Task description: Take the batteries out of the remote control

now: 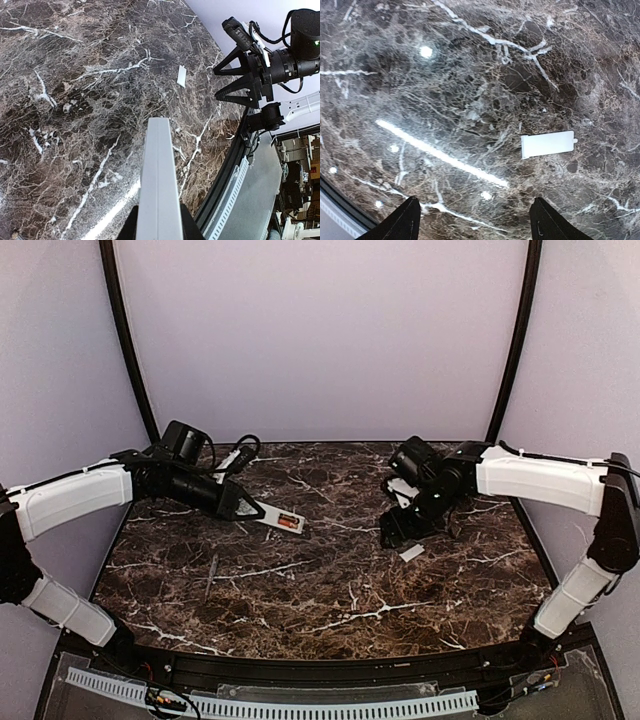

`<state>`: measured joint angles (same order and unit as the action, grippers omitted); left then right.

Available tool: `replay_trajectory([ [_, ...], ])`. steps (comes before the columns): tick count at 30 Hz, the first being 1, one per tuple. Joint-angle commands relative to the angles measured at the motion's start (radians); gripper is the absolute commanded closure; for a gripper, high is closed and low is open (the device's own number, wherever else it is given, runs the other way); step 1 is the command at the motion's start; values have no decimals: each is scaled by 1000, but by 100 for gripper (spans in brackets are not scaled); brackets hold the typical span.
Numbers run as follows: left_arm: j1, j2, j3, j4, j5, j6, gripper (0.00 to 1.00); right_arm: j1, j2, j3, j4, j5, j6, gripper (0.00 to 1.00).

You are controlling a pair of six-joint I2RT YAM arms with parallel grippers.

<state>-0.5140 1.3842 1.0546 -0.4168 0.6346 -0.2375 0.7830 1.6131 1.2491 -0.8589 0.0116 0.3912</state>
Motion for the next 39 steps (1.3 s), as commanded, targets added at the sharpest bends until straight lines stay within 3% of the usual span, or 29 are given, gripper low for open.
replay_trajectory([
  [1,5,-24,-21,54,88,-17,100,9,-114,-74,164,-149,31,23],
  [10,4,-11,-57,139,166,-101,100,10,-272,-244,419,-303,98,18],
  [17,-17,1,-155,363,220,-312,100,9,-336,-334,527,-328,134,19],
  [24,-80,11,-223,514,214,-403,100,10,-358,-416,658,-394,185,19],
  [39,-164,177,-375,924,185,-673,100,10,-404,-502,701,-386,241,19],
])
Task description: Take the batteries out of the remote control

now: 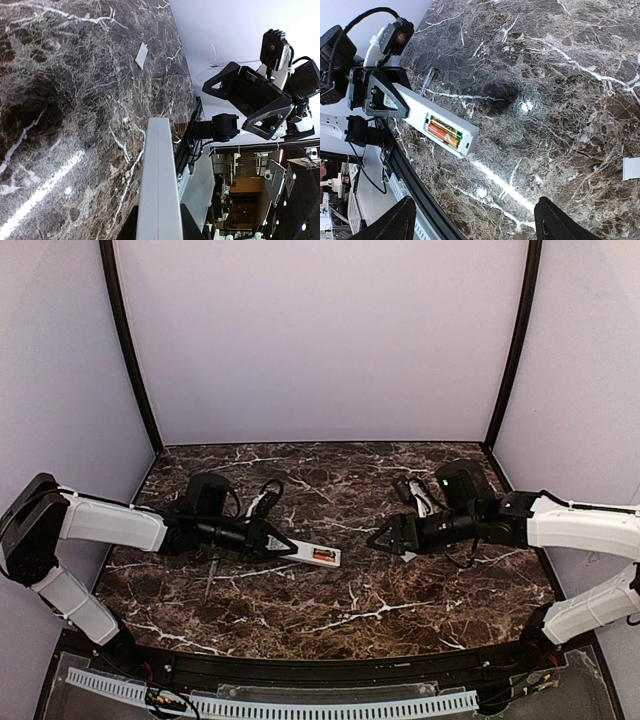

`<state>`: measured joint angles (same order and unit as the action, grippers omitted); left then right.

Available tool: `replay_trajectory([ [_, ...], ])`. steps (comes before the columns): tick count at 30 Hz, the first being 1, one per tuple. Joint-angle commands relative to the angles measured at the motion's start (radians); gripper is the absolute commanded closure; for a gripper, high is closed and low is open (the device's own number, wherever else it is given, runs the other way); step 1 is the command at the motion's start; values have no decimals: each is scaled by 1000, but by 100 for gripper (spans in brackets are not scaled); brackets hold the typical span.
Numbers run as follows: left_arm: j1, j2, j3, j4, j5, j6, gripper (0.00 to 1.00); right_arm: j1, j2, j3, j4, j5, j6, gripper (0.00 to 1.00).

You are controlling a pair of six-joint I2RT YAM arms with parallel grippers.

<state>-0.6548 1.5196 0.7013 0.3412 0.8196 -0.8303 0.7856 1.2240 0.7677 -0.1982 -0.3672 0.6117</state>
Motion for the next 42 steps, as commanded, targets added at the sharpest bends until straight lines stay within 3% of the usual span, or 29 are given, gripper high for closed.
replay_trajectory([
  [1,-26,52,-25,179,-5,-95,100,6,-17,-23,40,-7,21,19],
  [13,-57,224,-25,261,-78,-166,100,7,-40,-57,37,11,46,19],
  [20,-60,260,14,203,-93,-138,99,7,-38,-44,14,12,38,19],
  [24,-59,261,46,95,-113,-84,92,6,-38,-41,3,18,34,19],
  [30,-60,260,82,-26,-131,-25,74,7,-38,-38,-1,19,31,19],
  [42,-59,258,192,-277,-206,127,56,6,-47,-37,-15,21,28,19],
])
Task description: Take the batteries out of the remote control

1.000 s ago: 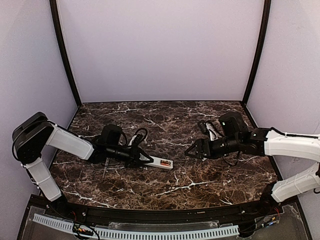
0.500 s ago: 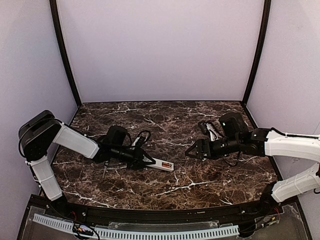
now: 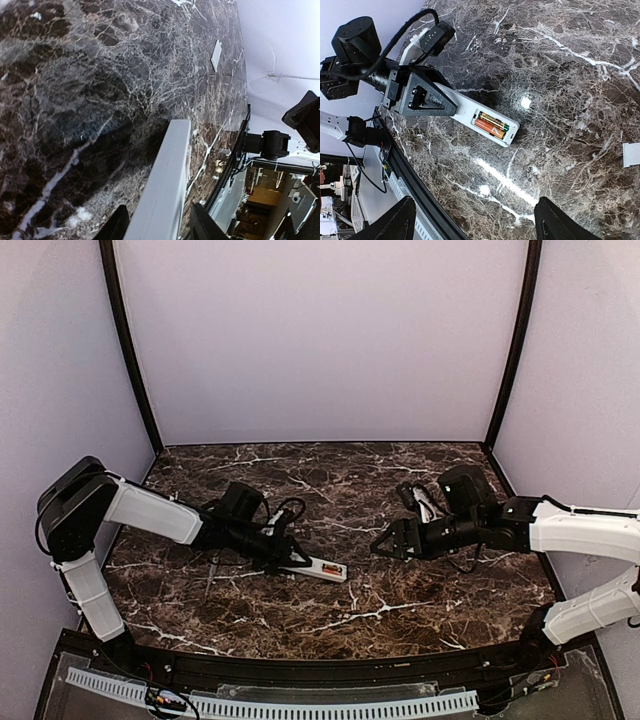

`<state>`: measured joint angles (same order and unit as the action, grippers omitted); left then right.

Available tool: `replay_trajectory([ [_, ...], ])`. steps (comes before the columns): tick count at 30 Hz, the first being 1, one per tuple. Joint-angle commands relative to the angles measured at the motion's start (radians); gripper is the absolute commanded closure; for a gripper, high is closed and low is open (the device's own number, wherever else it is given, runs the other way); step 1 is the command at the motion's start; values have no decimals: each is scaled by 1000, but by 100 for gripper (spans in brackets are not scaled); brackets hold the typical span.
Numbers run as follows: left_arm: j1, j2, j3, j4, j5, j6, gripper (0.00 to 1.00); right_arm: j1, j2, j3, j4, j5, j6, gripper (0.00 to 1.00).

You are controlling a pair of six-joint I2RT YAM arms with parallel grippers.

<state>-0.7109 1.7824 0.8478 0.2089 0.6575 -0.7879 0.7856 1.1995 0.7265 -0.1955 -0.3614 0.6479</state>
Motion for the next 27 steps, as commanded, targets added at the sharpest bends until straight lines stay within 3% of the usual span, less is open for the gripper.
replay_trajectory([
  [1,-2,-5,62,-164,-61,108,54,7,-25,4,-18,15,-9,19],
  [9,-1,-6,155,-395,-182,228,44,6,-29,4,-24,17,-13,19],
  [27,-2,-63,193,-572,-400,331,42,6,-37,-10,-27,21,-14,18],
])
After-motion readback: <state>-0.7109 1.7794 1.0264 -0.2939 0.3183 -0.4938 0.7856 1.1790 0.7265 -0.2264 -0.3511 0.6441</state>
